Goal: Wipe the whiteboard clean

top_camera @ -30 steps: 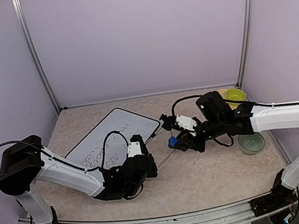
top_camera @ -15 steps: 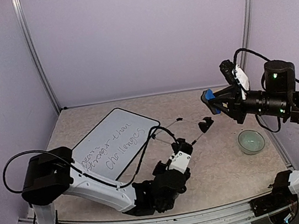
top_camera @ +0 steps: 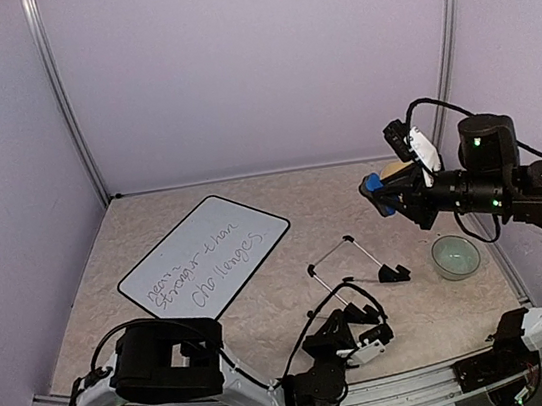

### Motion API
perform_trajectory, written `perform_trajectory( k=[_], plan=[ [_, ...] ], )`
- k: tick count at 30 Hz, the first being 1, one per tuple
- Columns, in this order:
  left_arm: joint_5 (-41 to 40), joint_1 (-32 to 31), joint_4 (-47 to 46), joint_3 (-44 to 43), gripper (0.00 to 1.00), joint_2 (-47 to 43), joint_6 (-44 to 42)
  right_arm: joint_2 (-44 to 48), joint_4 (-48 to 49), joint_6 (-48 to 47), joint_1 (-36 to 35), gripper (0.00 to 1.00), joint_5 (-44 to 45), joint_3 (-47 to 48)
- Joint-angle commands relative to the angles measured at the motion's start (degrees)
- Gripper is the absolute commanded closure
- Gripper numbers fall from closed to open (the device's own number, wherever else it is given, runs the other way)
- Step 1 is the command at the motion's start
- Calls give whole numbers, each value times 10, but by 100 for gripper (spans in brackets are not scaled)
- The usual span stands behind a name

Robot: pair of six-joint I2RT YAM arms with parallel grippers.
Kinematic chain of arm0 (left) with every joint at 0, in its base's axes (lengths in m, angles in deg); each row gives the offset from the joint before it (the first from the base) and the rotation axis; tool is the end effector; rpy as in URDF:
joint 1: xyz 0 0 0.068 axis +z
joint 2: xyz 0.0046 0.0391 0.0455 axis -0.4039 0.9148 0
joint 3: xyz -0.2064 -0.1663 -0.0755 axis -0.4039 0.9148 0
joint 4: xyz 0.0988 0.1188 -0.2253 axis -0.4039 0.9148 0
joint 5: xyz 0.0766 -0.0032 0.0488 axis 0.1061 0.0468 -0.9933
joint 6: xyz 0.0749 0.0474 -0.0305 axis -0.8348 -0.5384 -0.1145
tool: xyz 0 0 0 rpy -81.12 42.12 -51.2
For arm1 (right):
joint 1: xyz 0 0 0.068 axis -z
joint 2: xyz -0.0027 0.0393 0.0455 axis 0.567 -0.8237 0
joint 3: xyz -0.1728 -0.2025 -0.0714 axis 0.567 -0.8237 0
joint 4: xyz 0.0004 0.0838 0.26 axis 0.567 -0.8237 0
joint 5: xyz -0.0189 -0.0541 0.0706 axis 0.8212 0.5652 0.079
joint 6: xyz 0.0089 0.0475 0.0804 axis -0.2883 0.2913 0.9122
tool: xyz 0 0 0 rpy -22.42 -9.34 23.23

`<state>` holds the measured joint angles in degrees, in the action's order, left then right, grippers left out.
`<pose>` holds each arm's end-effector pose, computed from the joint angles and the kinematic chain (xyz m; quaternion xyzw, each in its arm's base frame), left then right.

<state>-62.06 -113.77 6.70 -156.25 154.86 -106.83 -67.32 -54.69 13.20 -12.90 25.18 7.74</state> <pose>0.0804 -0.4649 0.0711 0.4433 0.5474 0.2434 0.6667 0.1725 0.1848 0.3601 -0.3161 0.7542 0.2270 0.5289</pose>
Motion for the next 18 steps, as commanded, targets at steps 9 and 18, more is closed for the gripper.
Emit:
perform_trajectory(
  k=[9, 18],
  plan=[
    [58, -2, 271, 38, 61, -116, 257, -44, 30, -3, 10, 76, 69, 0],
    [60, -6, 373, 85, 34, -175, 396, -115, 82, -2, 97, 76, -9, -16]
  ],
)
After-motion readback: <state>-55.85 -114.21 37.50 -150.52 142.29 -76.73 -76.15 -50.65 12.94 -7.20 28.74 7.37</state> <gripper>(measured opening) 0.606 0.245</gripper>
